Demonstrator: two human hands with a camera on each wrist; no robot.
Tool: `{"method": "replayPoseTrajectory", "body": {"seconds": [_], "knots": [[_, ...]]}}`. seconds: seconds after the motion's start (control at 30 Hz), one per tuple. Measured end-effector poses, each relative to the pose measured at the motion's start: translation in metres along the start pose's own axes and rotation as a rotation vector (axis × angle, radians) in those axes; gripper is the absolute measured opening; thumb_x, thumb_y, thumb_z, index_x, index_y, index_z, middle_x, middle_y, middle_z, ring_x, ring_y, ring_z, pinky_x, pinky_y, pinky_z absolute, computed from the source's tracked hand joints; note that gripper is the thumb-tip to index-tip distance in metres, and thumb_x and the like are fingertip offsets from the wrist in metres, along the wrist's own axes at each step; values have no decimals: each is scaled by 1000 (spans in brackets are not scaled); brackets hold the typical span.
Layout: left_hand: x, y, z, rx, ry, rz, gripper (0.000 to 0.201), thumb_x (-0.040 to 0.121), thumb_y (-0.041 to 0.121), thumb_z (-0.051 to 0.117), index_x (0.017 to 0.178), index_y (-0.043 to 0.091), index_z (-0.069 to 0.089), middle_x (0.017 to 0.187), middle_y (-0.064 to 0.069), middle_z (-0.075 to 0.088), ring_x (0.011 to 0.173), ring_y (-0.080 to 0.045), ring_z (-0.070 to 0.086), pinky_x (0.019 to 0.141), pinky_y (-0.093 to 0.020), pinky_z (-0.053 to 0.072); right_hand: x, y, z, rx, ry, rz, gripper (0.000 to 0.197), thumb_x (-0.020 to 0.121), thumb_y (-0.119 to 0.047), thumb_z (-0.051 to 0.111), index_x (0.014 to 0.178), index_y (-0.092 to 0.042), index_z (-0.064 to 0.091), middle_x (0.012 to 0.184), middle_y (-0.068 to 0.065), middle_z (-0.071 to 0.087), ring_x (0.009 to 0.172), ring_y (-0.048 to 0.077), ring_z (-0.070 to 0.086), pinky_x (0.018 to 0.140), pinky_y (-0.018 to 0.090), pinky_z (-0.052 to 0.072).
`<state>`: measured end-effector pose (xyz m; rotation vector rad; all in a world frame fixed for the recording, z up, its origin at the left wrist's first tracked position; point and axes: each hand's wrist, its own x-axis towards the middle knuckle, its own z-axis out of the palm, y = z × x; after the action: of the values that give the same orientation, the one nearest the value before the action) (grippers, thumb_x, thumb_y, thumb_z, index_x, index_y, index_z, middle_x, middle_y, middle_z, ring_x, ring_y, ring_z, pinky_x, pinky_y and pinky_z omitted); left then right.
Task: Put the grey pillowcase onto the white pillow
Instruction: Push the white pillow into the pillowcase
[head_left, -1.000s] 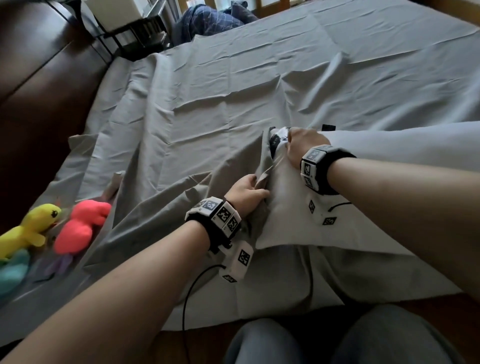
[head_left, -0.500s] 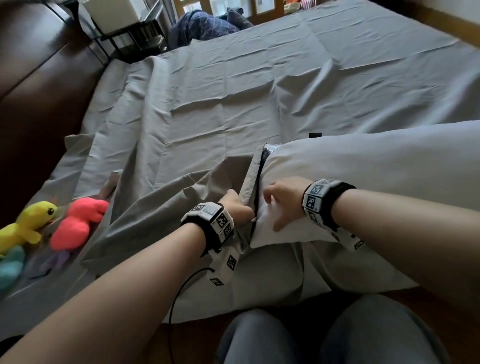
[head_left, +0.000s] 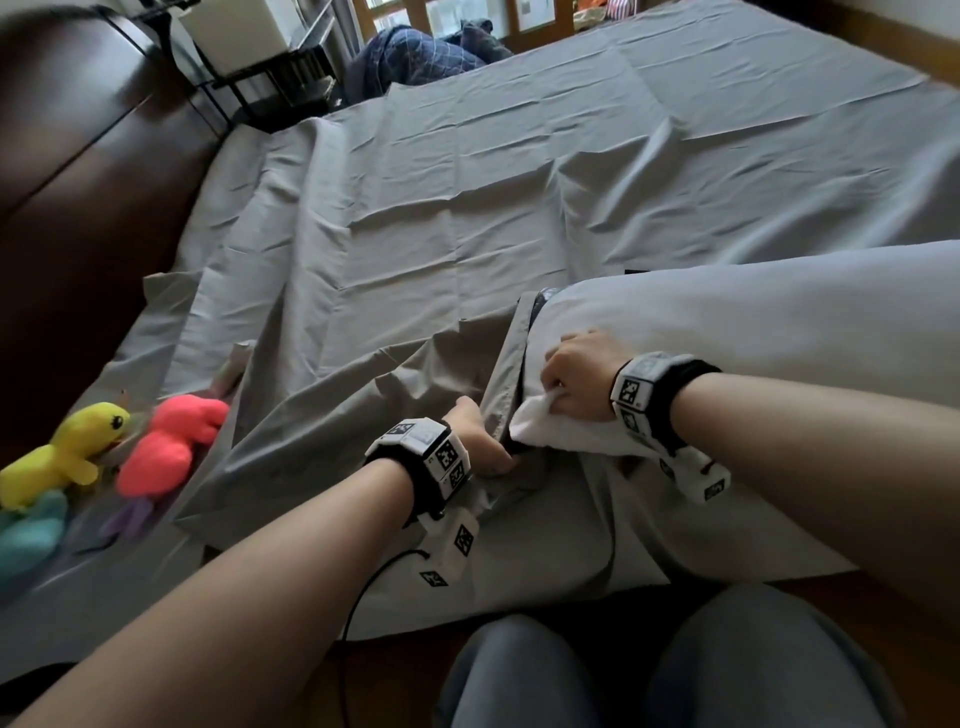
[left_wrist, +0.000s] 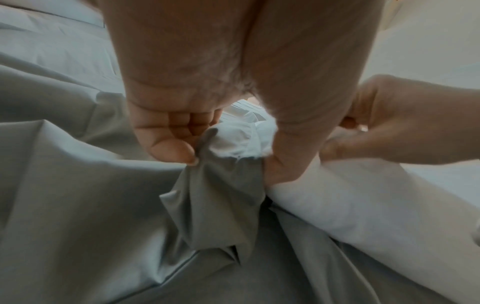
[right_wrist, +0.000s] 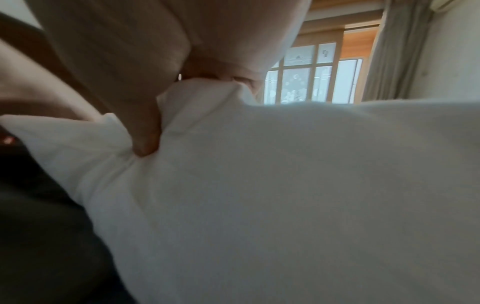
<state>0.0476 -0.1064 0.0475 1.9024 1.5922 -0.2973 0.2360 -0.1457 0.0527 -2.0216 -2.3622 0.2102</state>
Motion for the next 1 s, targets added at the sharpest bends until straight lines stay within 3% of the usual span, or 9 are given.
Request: {"method": "replayPoseTrajectory", "body": {"seconds": [0.13, 0.23, 0.3, 0.4, 0.5, 0.7, 0.87, 0.93, 1.0], "knots": [[5, 15, 7, -149, 12, 46, 88, 38, 24, 77, 117, 1, 45, 91, -4, 62, 74, -16, 63, 51, -21, 46, 5, 1, -8, 74, 32, 36, 17, 73, -38, 61, 82, -28, 71, 90, -6, 67, 96, 21, 57, 81, 29, 40], [10, 29, 12, -261, 124, 63, 81, 64, 17, 76, 127, -4, 32, 90, -2, 53, 77, -15, 54, 67, -23, 45, 6, -5, 7, 63, 16, 43, 17, 73, -37, 59, 78, -26, 70, 86, -5, 68, 91, 22, 58, 75, 28, 38], [10, 34, 14, -265, 213, 58, 75, 71, 33, 72, 122, 0, 29, 90, 0, 54, 80, -15, 56, 74, -25, 46, 4, -6, 16, 49, 14, 44, 18, 73, -40, 57, 77, -26, 69, 84, -5, 68, 90, 22, 58, 71, 27, 32], [7, 36, 12, -194, 228, 39, 81, 57, 55, 75, 113, 9, 37, 98, -3, 58, 88, -21, 62, 75, -27, 50, 2, -6, 20, 43, 23, 45, 18, 75, -43, 56, 76, -29, 67, 85, -7, 68, 92, 20, 57, 71, 28, 28], [5, 38, 8, -285, 166, 3, 104, 27, 53, 70, 116, 8, 39, 99, -6, 58, 83, -22, 68, 77, -33, 58, -1, -4, 17, 35, 5, 46, 17, 74, -44, 55, 77, -31, 65, 87, -7, 67, 94, 20, 56, 78, 30, 35], [8, 41, 5, -432, 221, 190, 57, 71, 13, 75, 115, 15, 40, 94, 1, 56, 71, -7, 54, 58, -18, 47, -7, 0, 14, 4, -45, 39, 52, 62, -63, 65, 106, -37, 62, 100, -15, 65, 103, 15, 50, 86, 34, 33], [2, 44, 20, -526, 125, 272, 61, 68, 5, 71, 121, 12, 42, 99, -7, 60, 72, -13, 55, 64, -27, 51, -17, 10, 6, 24, -24, 65, 79, 47, -77, 66, 111, -32, 50, 108, -11, 56, 106, 16, 47, 88, 36, 36], [3, 43, 23, -440, 146, 202, 67, 56, 17, 72, 114, 13, 39, 91, -4, 59, 73, -16, 59, 66, -33, 55, -23, 17, 4, -9, -39, 72, 87, 42, -79, 66, 113, -33, 48, 111, -9, 51, 108, 16, 45, 90, 36, 36], [7, 41, 23, -373, 182, 76, 73, 48, 27, 73, 110, 9, 39, 89, -6, 61, 71, -20, 62, 54, -27, 51, -29, 24, 4, -24, -67, 90, 92, 38, -79, 68, 115, -33, 47, 111, -9, 48, 109, 15, 45, 92, 37, 36]]}}
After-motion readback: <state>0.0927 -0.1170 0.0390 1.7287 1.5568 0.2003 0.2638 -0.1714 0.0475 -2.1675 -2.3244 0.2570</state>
